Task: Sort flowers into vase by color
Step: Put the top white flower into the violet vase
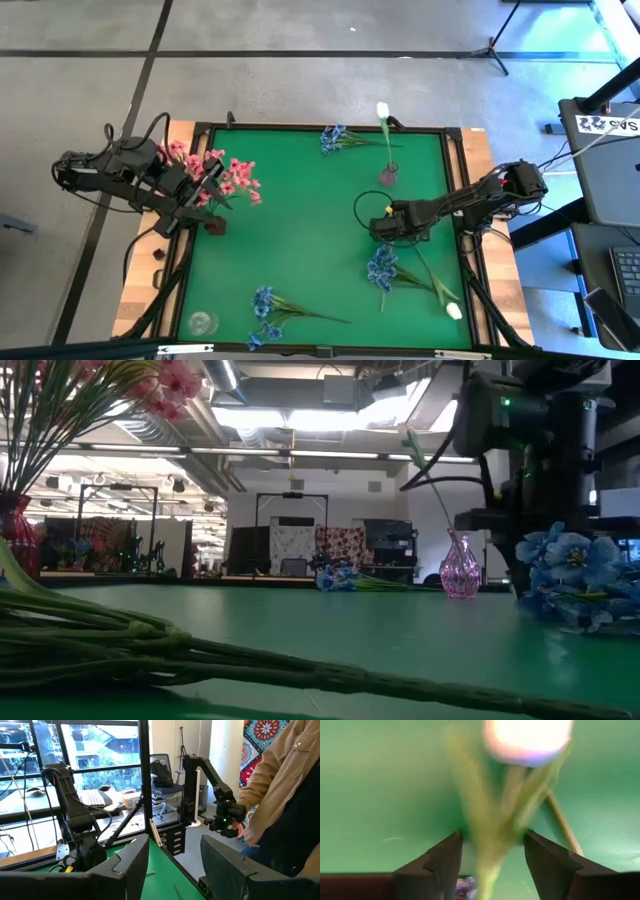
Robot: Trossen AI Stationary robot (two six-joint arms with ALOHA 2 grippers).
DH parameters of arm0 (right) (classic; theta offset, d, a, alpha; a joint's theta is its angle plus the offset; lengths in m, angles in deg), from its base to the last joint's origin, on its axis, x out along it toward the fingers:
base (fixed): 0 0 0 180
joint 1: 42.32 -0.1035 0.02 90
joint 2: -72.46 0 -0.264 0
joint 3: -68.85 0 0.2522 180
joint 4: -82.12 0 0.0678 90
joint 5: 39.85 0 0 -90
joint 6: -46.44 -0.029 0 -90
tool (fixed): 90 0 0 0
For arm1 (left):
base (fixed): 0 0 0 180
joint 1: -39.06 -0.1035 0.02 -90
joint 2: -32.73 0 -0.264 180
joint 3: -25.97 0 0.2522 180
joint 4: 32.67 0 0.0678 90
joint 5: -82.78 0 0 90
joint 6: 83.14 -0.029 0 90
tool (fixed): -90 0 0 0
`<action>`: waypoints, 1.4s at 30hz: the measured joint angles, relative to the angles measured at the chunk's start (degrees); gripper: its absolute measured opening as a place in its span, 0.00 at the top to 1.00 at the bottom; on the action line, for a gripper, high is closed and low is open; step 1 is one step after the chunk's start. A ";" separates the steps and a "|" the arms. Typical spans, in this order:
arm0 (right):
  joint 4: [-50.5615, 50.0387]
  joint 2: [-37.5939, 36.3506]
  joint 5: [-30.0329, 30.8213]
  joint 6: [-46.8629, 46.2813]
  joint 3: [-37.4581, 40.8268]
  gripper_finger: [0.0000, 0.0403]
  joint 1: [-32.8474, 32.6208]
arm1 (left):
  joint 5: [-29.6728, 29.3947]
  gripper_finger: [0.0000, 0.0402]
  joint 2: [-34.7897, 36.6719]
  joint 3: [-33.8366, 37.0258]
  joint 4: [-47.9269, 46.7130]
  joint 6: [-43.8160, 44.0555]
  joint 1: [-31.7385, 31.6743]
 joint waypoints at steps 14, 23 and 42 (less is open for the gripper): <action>2.38 -1.23 10.39 9.09 -2.17 0.96 0.28 | 0.29 0.57 -0.08 -0.01 -0.44 0.35 0.00; 7.17 -10.13 27.75 32.39 -17.58 0.98 0.21 | 0.31 0.57 -0.08 -0.01 -2.50 -2.53 0.00; 18.46 -36.97 65.00 66.59 -7.61 0.99 12.71 | -0.44 0.57 -0.07 -0.01 3.38 -5.01 -2.98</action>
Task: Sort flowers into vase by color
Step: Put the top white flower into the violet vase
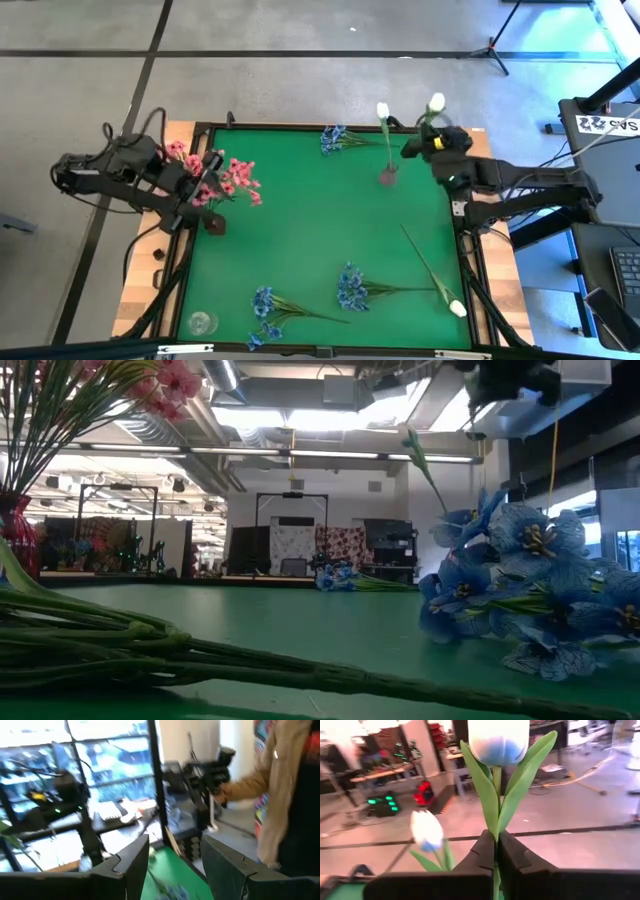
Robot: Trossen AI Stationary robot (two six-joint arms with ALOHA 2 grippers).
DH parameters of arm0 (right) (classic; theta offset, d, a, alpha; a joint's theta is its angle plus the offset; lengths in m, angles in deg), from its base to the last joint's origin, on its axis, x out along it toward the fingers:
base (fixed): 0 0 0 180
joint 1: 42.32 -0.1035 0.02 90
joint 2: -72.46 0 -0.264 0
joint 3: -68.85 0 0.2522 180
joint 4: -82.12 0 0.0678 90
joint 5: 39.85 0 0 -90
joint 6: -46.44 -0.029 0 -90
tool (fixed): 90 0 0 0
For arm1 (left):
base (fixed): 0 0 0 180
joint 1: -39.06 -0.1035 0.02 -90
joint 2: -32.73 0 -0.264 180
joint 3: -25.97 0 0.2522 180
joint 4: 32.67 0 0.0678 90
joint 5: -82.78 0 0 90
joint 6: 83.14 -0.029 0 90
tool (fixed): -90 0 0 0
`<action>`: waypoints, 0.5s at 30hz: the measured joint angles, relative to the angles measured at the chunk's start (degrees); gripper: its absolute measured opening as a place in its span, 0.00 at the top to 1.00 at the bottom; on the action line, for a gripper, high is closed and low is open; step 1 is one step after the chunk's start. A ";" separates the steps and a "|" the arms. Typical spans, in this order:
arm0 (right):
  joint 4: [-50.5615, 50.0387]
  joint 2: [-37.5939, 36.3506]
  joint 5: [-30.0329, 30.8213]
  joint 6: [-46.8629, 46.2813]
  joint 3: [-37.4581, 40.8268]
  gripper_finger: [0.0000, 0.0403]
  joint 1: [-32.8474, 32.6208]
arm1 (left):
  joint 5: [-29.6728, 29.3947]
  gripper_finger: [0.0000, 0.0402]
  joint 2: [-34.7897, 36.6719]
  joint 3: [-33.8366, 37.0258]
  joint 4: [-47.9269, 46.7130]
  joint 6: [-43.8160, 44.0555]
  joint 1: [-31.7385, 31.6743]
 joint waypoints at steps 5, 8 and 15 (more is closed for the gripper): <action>20.20 -0.82 -9.88 26.74 -0.18 1.00 5.36 | -1.33 0.57 -0.91 -0.01 3.00 4.04 -2.89; 19.74 -0.80 -13.93 27.98 0.18 1.00 10.40 | -1.36 0.57 -2.57 -0.02 3.02 5.46 -4.28; 24.71 0.08 -26.95 28.27 3.36 1.00 19.24 | -1.39 0.57 -5.84 0.00 6.87 13.39 -7.66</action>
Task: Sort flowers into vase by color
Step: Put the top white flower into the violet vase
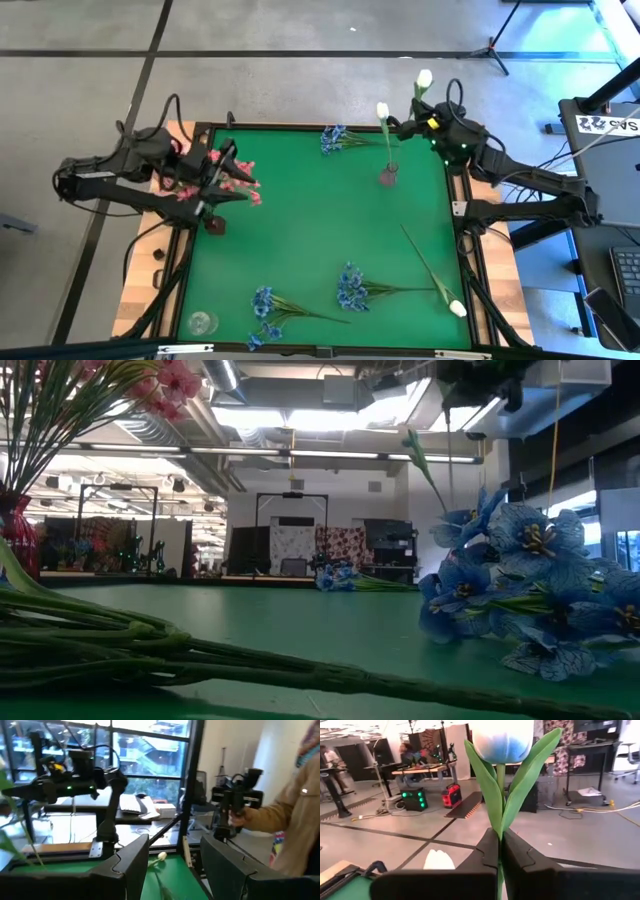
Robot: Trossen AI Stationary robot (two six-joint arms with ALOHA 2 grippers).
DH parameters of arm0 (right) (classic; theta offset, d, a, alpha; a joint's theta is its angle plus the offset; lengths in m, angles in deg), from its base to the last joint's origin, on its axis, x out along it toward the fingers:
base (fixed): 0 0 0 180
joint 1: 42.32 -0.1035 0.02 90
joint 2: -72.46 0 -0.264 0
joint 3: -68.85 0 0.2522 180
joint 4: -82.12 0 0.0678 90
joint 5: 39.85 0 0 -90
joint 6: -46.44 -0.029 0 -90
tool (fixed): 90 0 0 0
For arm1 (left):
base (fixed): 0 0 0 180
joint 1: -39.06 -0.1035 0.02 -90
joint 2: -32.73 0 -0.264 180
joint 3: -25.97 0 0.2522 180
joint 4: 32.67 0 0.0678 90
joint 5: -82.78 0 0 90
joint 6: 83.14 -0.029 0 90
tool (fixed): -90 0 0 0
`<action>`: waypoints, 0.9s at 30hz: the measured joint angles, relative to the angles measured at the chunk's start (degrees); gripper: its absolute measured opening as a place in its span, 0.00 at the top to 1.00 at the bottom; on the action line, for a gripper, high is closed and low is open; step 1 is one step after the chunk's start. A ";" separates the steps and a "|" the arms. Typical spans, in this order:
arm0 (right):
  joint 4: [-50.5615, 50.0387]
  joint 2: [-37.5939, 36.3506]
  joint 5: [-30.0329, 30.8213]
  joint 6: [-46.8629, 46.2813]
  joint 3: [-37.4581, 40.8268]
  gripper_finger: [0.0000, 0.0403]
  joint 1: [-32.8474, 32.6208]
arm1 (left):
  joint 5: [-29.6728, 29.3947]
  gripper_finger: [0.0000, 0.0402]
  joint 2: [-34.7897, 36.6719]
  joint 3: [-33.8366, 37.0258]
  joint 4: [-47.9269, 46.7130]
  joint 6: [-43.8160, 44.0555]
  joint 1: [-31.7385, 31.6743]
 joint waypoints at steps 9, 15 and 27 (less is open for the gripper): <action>4.03 0.03 -3.69 -0.07 4.73 0.99 1.37 | 0.00 0.57 -0.96 0.00 0.84 4.21 -2.38; 4.48 0.13 -4.43 -0.43 7.24 0.99 1.32 | 0.04 0.57 -0.42 0.00 3.44 4.06 -2.80; 0.32 0.11 -7.93 6.88 7.24 0.97 1.26 | 0.02 0.57 -0.22 0.00 14.06 4.22 -8.69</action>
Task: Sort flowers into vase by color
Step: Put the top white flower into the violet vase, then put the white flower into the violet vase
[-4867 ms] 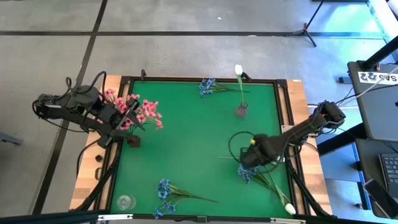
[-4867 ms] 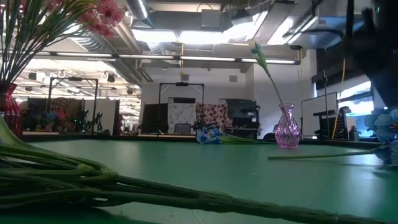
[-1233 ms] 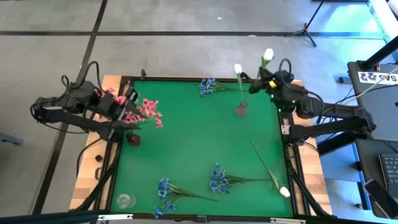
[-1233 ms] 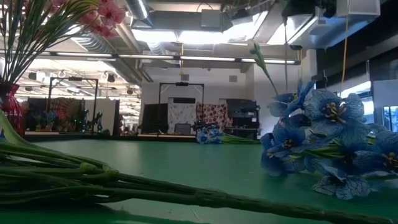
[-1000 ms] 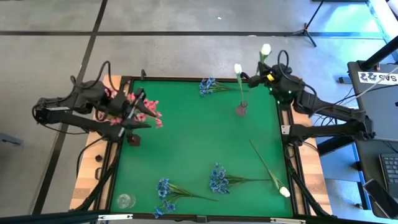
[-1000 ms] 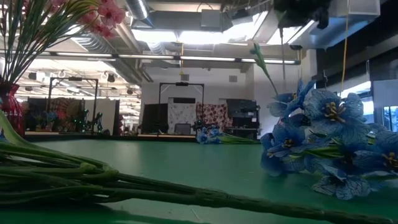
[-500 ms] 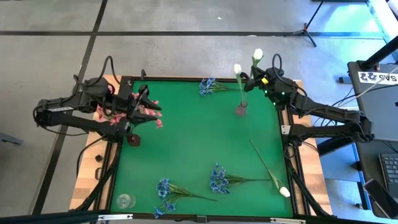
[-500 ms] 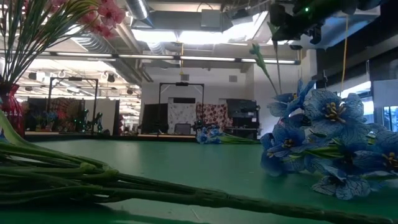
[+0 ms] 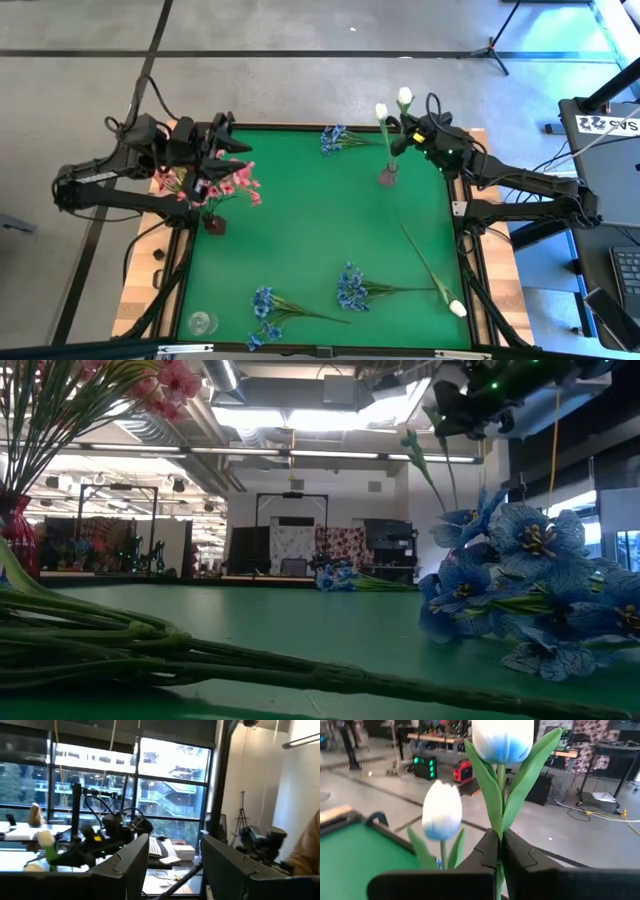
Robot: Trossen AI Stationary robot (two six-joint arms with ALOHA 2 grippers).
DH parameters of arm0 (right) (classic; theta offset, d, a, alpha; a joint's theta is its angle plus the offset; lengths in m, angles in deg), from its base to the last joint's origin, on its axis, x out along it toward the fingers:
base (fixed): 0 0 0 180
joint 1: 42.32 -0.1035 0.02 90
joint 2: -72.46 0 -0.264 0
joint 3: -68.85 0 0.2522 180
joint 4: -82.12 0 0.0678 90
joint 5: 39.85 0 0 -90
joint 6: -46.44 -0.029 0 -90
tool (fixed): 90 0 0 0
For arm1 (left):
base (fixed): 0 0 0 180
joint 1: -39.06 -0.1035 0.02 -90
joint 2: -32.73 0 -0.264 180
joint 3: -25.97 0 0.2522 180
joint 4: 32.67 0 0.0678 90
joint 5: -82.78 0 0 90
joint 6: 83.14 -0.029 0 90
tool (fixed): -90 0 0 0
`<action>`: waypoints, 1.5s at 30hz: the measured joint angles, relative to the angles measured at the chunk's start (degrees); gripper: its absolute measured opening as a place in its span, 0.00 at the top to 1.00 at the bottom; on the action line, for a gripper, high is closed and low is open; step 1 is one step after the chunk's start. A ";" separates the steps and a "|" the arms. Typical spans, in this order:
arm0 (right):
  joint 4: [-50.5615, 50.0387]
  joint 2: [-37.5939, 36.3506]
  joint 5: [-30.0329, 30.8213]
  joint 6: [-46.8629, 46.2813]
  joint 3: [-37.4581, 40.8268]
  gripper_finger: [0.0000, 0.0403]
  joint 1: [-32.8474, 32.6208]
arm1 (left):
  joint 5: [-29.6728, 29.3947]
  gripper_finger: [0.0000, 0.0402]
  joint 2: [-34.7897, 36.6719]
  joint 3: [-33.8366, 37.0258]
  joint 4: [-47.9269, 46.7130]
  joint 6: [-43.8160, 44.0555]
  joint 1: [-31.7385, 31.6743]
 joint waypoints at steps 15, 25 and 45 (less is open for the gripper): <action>-16.31 -4.00 -7.87 -10.82 0.00 0.53 0.00 | -1.91 0.57 -1.18 0.02 -2.71 0.81 -2.54; -35.75 -9.22 -17.92 -21.19 -9.57 0.46 -0.08 | -0.13 0.57 -0.96 0.02 -2.19 0.40 -6.86; -55.32 12.16 -35.12 -104.97 -10.80 0.51 -50.90 | 7.56 0.57 -0.96 0.02 -4.26 18.39 -7.87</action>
